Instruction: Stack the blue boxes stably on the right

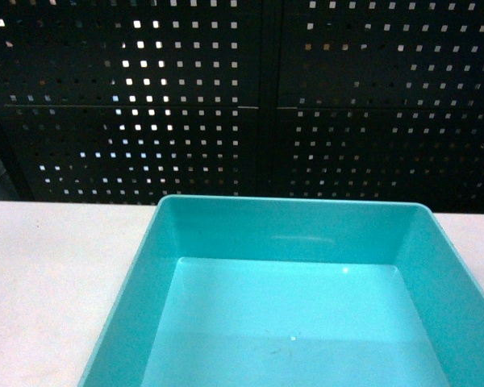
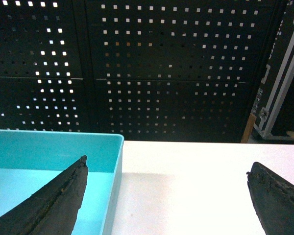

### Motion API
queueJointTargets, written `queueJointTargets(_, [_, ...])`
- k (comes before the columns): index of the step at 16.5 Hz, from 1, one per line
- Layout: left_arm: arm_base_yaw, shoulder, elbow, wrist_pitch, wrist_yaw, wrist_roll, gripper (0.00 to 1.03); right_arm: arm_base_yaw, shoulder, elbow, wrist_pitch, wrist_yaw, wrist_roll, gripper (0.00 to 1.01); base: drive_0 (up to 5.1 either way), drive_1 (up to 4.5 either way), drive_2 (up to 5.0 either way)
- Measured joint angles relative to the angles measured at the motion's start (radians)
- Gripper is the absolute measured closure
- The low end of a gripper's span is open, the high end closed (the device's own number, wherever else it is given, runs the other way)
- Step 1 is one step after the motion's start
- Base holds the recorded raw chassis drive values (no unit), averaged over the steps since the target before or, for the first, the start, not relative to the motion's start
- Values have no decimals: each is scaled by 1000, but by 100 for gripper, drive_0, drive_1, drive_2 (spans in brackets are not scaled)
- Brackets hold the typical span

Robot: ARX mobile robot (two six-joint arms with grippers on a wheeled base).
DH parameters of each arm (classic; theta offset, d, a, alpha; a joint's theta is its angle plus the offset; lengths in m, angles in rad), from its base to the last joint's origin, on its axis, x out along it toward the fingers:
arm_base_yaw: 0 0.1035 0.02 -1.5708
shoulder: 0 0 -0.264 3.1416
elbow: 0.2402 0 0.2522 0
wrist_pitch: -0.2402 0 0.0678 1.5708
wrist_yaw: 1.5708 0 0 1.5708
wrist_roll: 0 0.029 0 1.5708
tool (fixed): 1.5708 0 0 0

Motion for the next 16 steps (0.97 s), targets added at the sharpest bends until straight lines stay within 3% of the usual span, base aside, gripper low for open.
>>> queueJointTargets(16, [0, 0, 0, 0, 0, 0, 5, 0, 0, 0, 0, 0, 0, 3, 0, 0, 0])
